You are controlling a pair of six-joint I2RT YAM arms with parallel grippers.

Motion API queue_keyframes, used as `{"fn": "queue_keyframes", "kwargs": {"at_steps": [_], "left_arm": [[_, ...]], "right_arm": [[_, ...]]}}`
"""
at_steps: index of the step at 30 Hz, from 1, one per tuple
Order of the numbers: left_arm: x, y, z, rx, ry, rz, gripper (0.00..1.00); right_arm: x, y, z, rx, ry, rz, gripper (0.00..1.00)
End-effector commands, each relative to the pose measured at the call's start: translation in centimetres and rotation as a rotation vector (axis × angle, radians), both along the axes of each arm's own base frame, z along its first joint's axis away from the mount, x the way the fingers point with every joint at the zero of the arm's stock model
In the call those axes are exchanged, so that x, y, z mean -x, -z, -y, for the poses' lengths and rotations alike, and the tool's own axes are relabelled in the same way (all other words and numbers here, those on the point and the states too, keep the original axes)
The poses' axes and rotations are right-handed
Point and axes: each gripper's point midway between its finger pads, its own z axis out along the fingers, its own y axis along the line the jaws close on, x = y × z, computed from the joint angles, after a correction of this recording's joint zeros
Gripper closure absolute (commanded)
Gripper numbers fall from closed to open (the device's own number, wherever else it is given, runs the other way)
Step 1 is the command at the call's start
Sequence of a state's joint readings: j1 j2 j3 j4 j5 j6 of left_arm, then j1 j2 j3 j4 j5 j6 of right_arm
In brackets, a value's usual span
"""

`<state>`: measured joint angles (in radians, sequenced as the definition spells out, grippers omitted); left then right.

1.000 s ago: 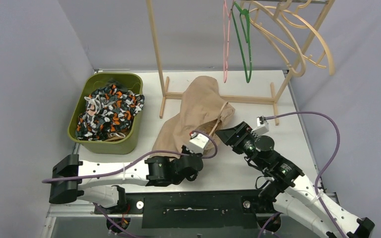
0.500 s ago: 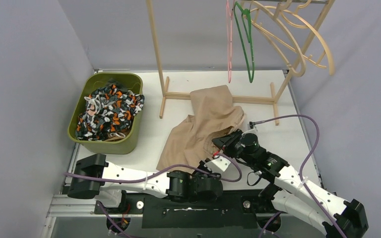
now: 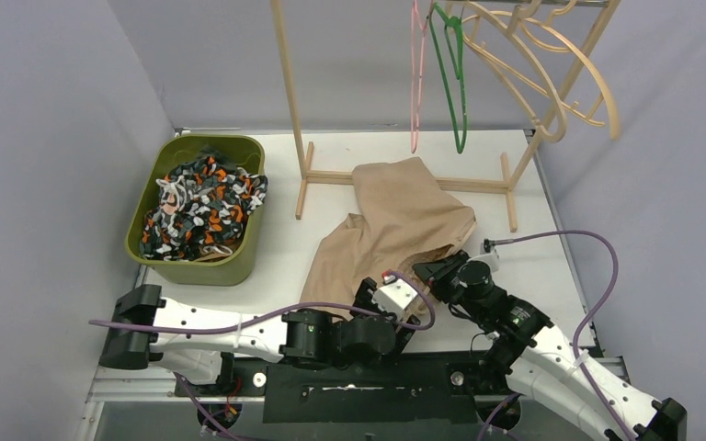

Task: Remove the shorts from the hanger
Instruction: Pick up the hanger from the clothes rod, then remove the shorts from the hanger.

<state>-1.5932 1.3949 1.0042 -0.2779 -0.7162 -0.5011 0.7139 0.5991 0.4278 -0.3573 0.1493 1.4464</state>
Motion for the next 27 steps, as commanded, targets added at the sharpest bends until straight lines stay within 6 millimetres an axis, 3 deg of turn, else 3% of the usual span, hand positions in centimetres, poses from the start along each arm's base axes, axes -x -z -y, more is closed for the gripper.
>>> {"fn": "queue_keyframes", "kwargs": {"at_steps": [1,4,10,11,13,15,16,22,24,27], "left_arm": [[1.3,-5.6,3.2,0.251,0.148,-0.082,0.26],[1.1,-5.2,3.9,0.256,0.202,-0.159,0.26],[1.0,-1.7,4.4,0.179,0.204,-0.224,0.27],[0.8,-1.5,4.5,0.173,0.194,-0.226,0.33],[0.4,-1.3,4.8,0.161,0.168,-0.220,0.54],[-0.5,-1.5,4.9,0.143,0.121,-0.195,0.92],[-0.9,-1.5,4.7,0.128,0.097,-0.186,1.00],[-1.2,-1.3,2.9,0.108,0.052,-0.182,1.00],[-0.9,-1.4,2.3,0.113,0.058,-0.192,0.93],[-0.5,-1.9,1.7,0.128,0.072,-0.205,0.92]], "right_arm": [[-0.7,0.0,0.8,0.002,0.062,0.011,1.00],[-0.8,-0.1,0.6,-0.006,0.058,0.011,1.00],[-0.9,-0.4,0.3,-0.003,0.047,0.012,1.00],[-0.9,-0.4,0.3,-0.003,0.046,0.013,1.00],[-0.8,-0.4,0.3,-0.002,0.043,0.011,1.00],[-0.8,-0.5,0.3,-0.004,0.041,0.010,1.00],[-0.7,-0.4,0.3,-0.001,0.040,0.007,1.00],[-0.6,-0.1,1.5,0.038,0.077,0.003,1.00],[-0.6,0.3,2.1,0.064,0.096,-0.002,1.00],[-0.5,0.8,2.9,0.090,0.124,-0.014,1.00]]}}
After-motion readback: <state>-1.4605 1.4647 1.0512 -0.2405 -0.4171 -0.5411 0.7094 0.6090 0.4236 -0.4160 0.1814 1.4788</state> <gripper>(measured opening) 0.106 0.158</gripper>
